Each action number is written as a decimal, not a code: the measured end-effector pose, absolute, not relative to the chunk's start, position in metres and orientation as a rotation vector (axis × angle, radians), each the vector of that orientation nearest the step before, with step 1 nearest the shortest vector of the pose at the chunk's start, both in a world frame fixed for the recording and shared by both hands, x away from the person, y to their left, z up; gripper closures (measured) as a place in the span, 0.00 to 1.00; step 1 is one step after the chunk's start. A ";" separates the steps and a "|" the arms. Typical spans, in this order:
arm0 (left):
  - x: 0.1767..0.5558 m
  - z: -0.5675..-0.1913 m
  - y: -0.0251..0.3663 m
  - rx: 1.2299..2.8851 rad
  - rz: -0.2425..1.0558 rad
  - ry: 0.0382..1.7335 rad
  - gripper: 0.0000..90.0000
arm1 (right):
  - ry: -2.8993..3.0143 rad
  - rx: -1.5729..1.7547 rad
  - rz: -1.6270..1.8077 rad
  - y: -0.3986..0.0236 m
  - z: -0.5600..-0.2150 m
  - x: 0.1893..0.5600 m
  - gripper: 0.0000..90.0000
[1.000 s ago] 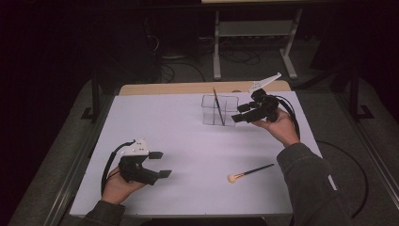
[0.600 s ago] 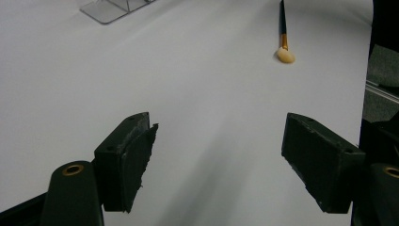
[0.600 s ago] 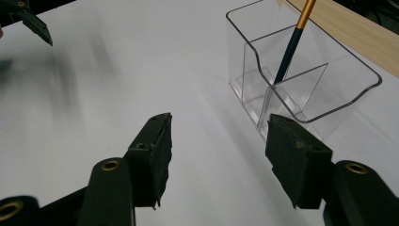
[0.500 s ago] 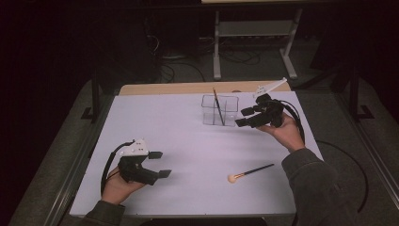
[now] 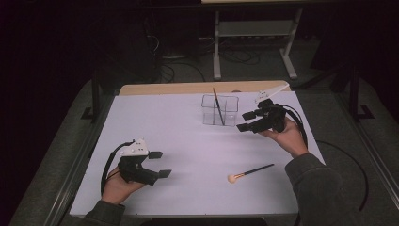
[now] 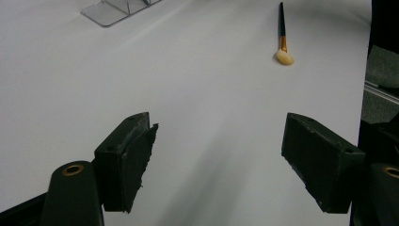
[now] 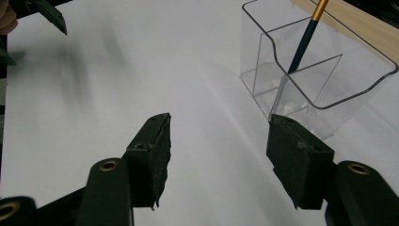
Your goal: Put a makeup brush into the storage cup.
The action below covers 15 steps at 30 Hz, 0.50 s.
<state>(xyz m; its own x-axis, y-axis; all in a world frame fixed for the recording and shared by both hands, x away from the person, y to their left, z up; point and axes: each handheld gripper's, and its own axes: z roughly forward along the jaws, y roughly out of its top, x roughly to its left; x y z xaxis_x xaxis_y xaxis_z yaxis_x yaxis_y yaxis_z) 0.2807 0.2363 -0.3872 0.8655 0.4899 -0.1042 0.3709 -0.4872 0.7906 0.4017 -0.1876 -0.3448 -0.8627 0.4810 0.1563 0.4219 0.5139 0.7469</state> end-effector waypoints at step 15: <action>0.280 -0.387 0.236 2.136 0.171 0.622 0.27 | 2.692 0.776 1.278 -0.189 -0.349 0.391 0.42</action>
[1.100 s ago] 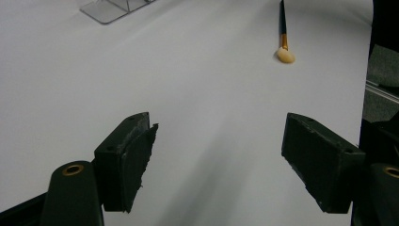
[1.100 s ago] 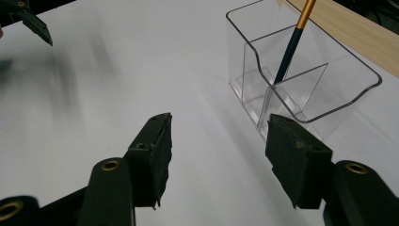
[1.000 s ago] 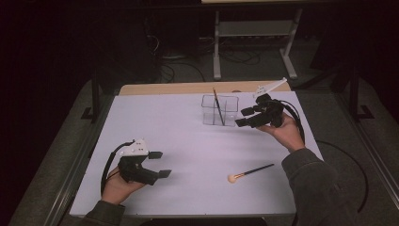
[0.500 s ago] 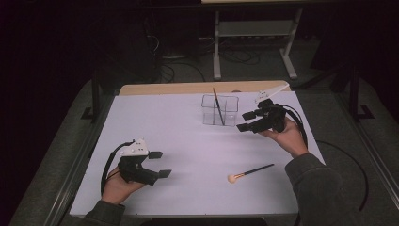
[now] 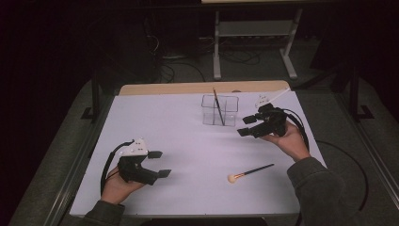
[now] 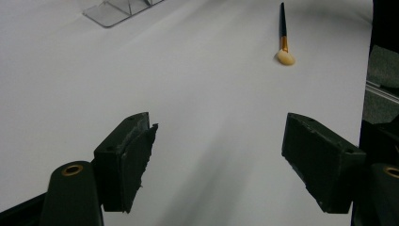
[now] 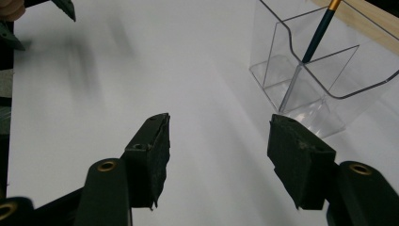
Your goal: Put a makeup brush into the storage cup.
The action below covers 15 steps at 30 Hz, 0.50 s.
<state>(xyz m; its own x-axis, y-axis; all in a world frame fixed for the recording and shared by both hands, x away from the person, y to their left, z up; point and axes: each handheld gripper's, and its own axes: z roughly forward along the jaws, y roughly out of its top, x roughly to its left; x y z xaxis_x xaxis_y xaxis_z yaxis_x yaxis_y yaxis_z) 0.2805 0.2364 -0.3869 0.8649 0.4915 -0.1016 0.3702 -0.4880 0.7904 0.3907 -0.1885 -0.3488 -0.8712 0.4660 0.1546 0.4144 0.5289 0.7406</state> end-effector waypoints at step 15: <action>0.281 -0.388 0.238 2.139 0.173 0.619 0.27 | 2.724 0.752 1.260 -0.197 -0.355 0.376 0.41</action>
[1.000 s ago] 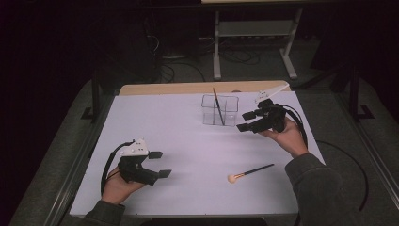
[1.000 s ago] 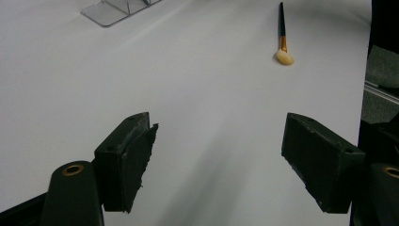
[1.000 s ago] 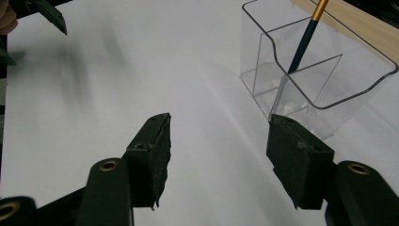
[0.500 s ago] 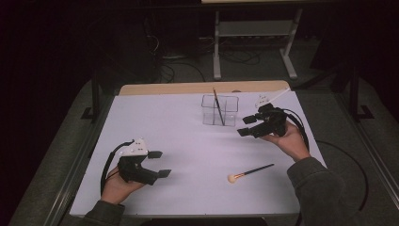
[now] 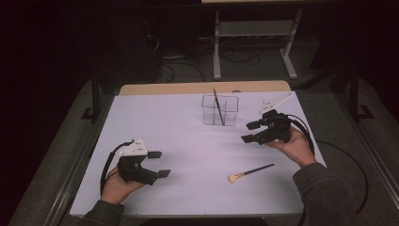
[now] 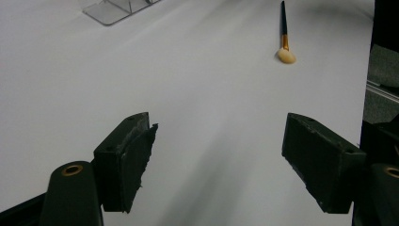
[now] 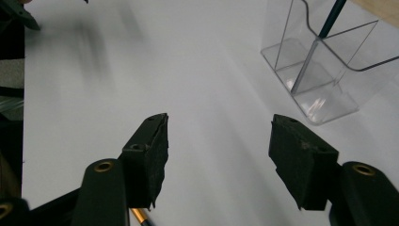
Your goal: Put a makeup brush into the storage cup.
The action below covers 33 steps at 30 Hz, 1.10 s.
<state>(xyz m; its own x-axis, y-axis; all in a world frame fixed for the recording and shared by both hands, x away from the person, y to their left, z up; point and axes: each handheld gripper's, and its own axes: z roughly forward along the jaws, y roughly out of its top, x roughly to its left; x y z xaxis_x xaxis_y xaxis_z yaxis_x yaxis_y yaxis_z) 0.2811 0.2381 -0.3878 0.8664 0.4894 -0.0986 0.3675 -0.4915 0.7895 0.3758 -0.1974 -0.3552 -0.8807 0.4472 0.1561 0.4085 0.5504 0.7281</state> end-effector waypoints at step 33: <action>0.281 -0.388 0.238 2.126 0.172 0.631 0.26 | 2.849 0.560 1.093 -0.194 -0.385 0.342 0.46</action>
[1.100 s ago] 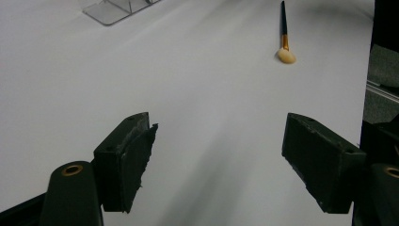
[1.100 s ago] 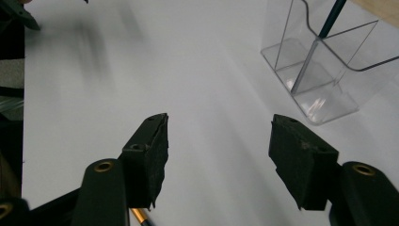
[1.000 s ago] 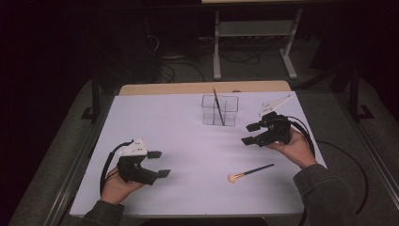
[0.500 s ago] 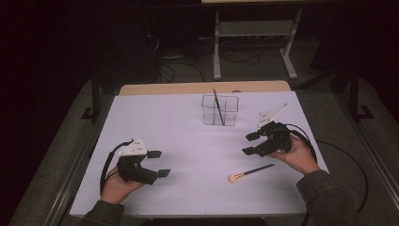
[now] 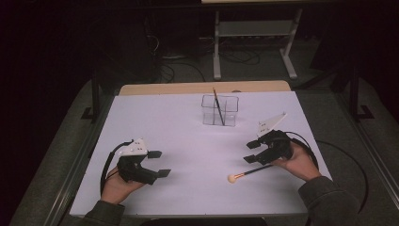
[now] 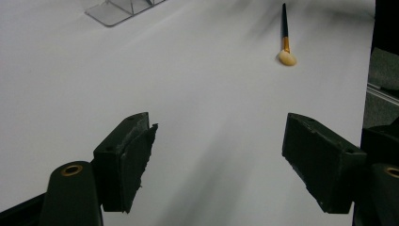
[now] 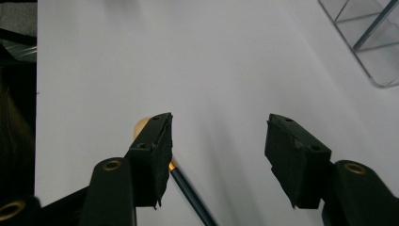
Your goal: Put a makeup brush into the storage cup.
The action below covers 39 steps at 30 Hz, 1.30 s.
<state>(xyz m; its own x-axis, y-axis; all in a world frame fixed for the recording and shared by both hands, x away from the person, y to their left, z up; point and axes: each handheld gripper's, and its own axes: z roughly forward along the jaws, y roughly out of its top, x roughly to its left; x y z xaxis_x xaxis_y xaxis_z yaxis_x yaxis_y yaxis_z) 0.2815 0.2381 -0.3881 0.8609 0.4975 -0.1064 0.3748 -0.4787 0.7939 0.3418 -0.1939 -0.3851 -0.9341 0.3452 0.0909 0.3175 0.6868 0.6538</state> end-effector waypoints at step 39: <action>0.280 -0.385 0.240 2.112 0.193 0.629 0.27 | 2.924 0.401 0.970 -0.183 -0.411 0.327 0.55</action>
